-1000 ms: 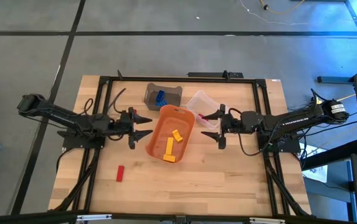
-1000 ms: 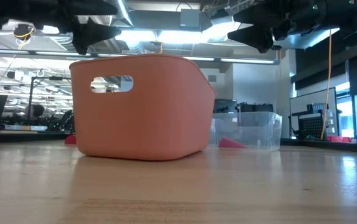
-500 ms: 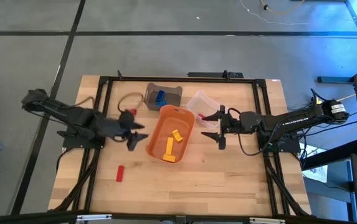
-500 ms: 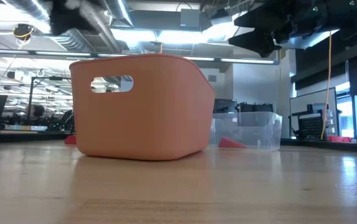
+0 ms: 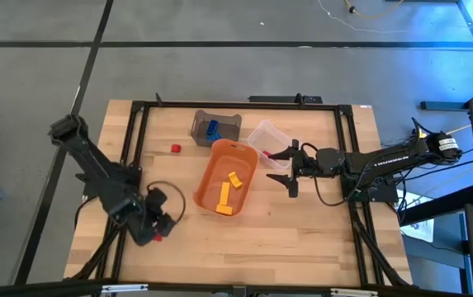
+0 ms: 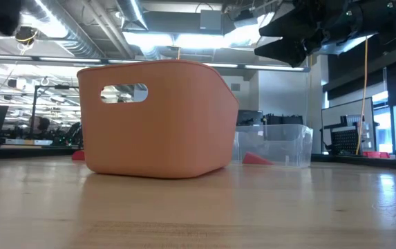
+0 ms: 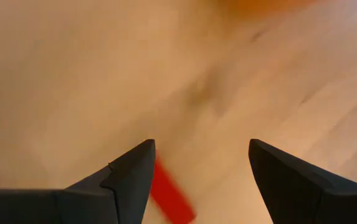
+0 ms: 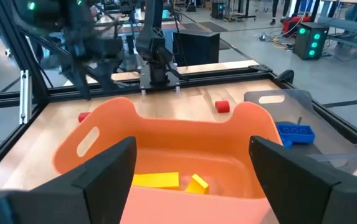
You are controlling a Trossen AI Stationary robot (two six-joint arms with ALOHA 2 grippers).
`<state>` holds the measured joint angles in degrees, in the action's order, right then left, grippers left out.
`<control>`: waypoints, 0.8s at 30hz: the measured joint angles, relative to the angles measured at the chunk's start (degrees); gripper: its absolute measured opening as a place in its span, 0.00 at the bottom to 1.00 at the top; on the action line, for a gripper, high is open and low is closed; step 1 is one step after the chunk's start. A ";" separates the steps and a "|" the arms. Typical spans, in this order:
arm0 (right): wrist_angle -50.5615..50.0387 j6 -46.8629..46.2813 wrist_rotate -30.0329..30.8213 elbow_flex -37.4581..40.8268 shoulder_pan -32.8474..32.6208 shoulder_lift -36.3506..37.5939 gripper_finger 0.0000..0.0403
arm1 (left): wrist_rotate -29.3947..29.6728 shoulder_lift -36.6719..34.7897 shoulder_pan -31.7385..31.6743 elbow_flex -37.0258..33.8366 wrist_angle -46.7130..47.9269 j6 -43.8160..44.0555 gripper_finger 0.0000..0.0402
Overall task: Sort & place blocks by color
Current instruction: Put the bottom red block into the transparent bin
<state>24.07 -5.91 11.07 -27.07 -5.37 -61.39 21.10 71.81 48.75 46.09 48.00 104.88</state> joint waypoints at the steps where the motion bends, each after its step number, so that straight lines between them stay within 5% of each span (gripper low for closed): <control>1: 0.05 0.00 0.00 0.00 0.00 0.00 0.77 | -0.94 1.53 1.50 0.00 0.18 3.11 0.62; 8: 0.07 0.22 -0.04 0.00 0.00 0.00 0.77 | -7.53 11.13 7.68 0.00 -0.59 16.00 0.62; 24: 0.24 1.90 -0.17 0.00 0.00 0.00 0.77 | -10.80 18.31 6.36 -0.02 -4.30 16.54 0.63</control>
<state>24.32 -4.01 10.90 -27.07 -5.37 -61.39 10.30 90.13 55.11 46.06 43.70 121.43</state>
